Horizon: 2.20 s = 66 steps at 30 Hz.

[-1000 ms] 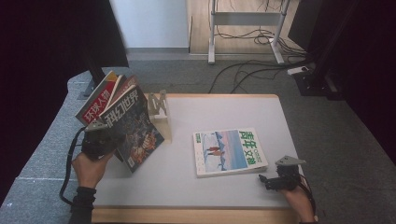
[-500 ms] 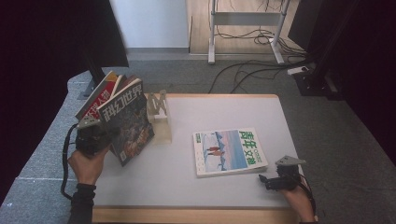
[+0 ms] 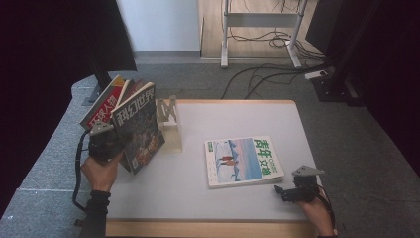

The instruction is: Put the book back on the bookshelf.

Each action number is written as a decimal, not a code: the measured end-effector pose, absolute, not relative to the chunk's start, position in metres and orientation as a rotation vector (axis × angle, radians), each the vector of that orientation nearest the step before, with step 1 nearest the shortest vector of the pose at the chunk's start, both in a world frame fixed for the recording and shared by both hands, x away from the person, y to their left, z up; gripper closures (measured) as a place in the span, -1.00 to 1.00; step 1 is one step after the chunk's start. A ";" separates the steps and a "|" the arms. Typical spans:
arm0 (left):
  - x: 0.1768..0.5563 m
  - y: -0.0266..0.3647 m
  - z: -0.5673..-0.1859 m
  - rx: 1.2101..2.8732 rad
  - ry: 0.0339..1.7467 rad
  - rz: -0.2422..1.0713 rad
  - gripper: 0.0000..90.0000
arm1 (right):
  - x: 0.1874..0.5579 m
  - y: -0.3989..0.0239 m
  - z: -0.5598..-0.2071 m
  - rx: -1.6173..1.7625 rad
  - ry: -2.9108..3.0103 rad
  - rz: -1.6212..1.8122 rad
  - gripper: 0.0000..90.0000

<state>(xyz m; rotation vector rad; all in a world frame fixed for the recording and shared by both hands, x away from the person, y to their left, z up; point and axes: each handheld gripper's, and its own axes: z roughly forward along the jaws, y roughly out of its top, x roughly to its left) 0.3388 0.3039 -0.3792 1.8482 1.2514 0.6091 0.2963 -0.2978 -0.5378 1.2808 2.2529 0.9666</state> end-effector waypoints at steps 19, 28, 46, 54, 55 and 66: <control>0.330 0.317 -0.390 1.969 1.247 0.454 0.75 | 0.296 -0.298 -0.538 1.280 2.254 0.965 -1.00; 0.327 0.319 -0.380 1.895 1.256 0.519 0.85 | 0.296 -0.298 -0.538 1.279 2.255 0.966 -1.00; 0.328 0.315 -0.329 1.829 1.219 0.624 0.84 | 0.297 -0.298 -0.538 1.275 2.255 0.967 -1.00; 0.338 0.301 -0.347 1.826 1.213 0.624 0.84 | 0.297 -0.298 -0.538 1.275 2.254 0.967 -1.00; 0.340 0.298 -0.353 1.829 1.212 0.622 0.84 | 0.297 -0.298 -0.538 1.277 2.255 0.967 -1.00; 0.343 0.293 -0.400 1.810 1.225 0.616 0.83 | 0.296 -0.298 -0.538 1.280 2.255 0.967 -1.00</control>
